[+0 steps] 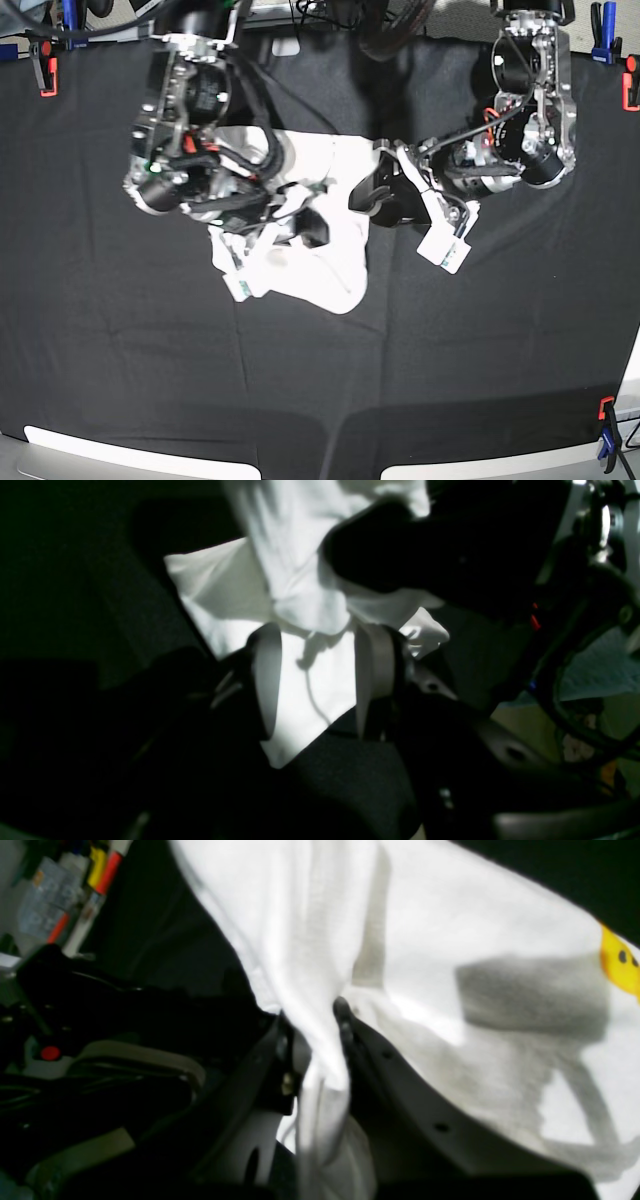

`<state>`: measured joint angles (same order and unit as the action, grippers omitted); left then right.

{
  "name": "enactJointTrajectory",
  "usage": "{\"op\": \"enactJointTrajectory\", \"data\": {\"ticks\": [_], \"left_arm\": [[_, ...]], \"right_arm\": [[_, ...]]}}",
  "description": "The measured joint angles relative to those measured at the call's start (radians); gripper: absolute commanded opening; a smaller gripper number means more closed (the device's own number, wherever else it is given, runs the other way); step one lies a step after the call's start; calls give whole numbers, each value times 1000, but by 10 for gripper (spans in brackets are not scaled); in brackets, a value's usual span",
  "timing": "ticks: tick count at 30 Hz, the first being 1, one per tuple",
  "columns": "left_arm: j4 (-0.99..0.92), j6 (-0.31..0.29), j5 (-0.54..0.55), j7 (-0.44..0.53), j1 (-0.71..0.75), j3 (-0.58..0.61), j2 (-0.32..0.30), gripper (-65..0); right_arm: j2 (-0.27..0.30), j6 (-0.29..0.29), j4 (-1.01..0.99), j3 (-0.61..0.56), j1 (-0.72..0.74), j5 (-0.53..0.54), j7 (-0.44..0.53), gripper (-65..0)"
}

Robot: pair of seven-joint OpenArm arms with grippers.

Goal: Layout the t-shirt on the table in an organized manner, then fold the t-shirt properly
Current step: 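Grasp the strip end near the right gripper and fold it toward the left gripper, then release the folded end and lift the right gripper away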

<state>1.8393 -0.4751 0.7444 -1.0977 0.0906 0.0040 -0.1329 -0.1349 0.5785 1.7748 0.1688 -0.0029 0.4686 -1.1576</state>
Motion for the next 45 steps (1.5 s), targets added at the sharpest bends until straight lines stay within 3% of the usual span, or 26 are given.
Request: {"op": "enactJointTrajectory", "data": {"ticks": [3,6,8,17,20,24,27,29,35,38,41,45], "left_arm": [[0,0,0,0,0,0,0,-426],[0,0,0,0,0,0,0,-426],[0,0,0,0,0,0,0,-426],[0,0,0,0,0,0,0,-426],[0,0,0,0,0,0,0,-426],[0,0,0,0,0,0,0,-426],[0,0,0,0,0,0,0,-426],[0,0,0,0,0,0,0,-426],[0,0,0,0,0,0,0,-426],[0,0,0,0,0,0,0,-426],[0,0,0,0,0,0,0,-426],[1,-4,-26,2,0,0,2,-426]], "right_arm": [[-3,0,0,-1,0,-24,3,-650],[0,0,0,-1,0,-20,4,-489],[0,-8,0,-1,0,25,4,-417],[2,-11,43,-1,0,340,4,-410],[4,27,123,-1,2,356,3,-410],[5,56,285,-1,3,295,3,-410],[5,60,397,10,0,107,3,-410],[39,54,435,37,-21,47,6,-410],[182,39,443,172,-178,21,-5,-410],[184,35,443,232,-208,25,-2,-411],[170,-4,430,261,-200,29,46,-413],[171,-29,371,257,-201,-81,111,-413]]}}
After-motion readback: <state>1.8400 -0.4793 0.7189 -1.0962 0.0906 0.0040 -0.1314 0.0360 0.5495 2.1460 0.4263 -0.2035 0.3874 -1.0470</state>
